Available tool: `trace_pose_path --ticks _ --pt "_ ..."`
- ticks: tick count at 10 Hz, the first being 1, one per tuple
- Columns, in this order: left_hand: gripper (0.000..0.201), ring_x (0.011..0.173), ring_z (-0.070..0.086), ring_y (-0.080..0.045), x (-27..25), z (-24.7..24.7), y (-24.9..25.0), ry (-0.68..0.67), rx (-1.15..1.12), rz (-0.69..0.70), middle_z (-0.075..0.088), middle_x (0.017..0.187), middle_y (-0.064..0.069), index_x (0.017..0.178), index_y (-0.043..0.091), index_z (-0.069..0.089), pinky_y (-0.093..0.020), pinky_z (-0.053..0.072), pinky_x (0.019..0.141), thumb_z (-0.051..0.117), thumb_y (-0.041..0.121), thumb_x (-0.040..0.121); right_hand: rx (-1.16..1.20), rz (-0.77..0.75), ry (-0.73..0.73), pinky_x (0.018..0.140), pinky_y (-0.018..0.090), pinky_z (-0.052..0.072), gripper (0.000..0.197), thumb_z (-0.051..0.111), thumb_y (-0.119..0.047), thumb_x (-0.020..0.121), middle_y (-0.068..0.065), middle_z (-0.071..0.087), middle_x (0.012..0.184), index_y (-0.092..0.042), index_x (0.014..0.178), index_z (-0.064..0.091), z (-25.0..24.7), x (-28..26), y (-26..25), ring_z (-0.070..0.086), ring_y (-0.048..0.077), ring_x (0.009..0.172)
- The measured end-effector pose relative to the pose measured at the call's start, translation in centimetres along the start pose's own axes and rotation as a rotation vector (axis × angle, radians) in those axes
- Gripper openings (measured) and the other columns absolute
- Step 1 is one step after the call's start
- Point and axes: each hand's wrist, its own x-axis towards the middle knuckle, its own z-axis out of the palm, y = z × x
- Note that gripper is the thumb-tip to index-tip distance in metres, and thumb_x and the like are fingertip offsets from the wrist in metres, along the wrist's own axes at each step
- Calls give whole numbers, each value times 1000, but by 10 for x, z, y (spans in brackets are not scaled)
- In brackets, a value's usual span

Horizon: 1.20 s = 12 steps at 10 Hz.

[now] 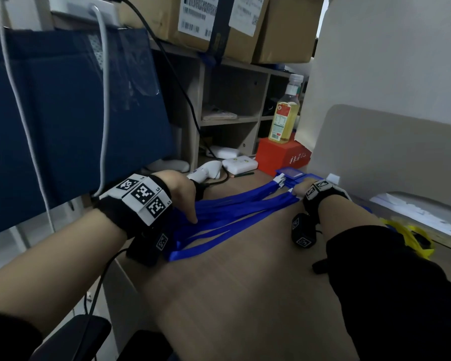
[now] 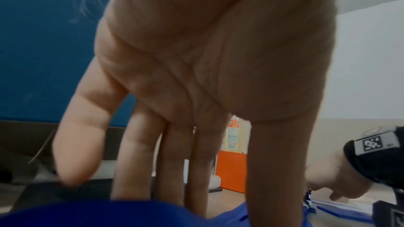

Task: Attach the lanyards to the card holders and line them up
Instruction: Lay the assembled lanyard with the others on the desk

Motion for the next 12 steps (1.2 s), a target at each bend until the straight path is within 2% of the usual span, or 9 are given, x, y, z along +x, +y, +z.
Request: trace_pose_path --ticks 2,3,4,5,7,8,10,11,12 --pt "39 94 60 -20 8 -3 10 98 44 83 66 113 -6 105 12 64 -33 49 86 68 45 83 72 13 -27 80 25 33 47 53 -7 94 17 43 144 -1 139 43 -11 0 2 42 29 133" --pt "38 101 58 -19 6 -8 30 258 -23 156 62 116 -1 116 14 64 -28 47 86 62 40 88 68 -32 -10 87 27 37 53 57 -11 93 17 42 146 -1 142 39 -20 -5 -5 42 31 133" --pt "34 116 51 -17 6 -15 62 347 -162 289 53 133 1 119 19 64 -21 36 85 59 34 90 50 -40 -15 111 33 28 67 54 -18 95 14 23 156 -3 150 19 -40 -10 -3 27 30 142" --pt "31 111 56 -21 6 -16 103 351 -252 400 62 119 -3 113 15 67 -26 43 86 58 34 91 84 -69 21 113 31 26 63 54 -16 95 14 28 154 -3 149 24 -64 -26 5 29 27 142" --pt "26 76 60 -15 7 -5 183 197 -258 667 67 84 2 93 11 69 -28 47 74 55 32 93 165 -48 103 96 26 39 44 56 -14 94 10 48 139 -5 136 48 -98 -56 49 45 21 125" --pt "33 76 58 -14 1 4 216 130 -193 746 67 91 -2 101 8 68 -23 43 56 52 36 96 164 1 144 74 20 37 34 56 -13 94 7 56 118 -3 127 58 -111 -76 81 51 21 111" --pt "41 91 56 -18 -9 25 268 74 -56 823 63 117 -5 121 14 61 -19 42 57 52 43 94 171 118 193 68 30 47 13 58 -12 91 7 61 90 -6 97 68 -126 -105 140 56 21 77" --pt "48 99 59 -17 -7 30 284 4 21 838 61 123 -5 130 17 56 -20 45 63 54 47 93 158 160 124 70 25 41 28 50 -12 95 -1 60 112 -19 118 63 -130 -116 158 53 14 98" --pt "57 101 65 -19 -1 33 295 -48 118 832 64 122 -6 133 16 53 -24 51 69 60 50 88 21 205 43 79 27 42 30 50 -15 95 1 54 133 -15 122 61 -135 -122 168 47 21 126"
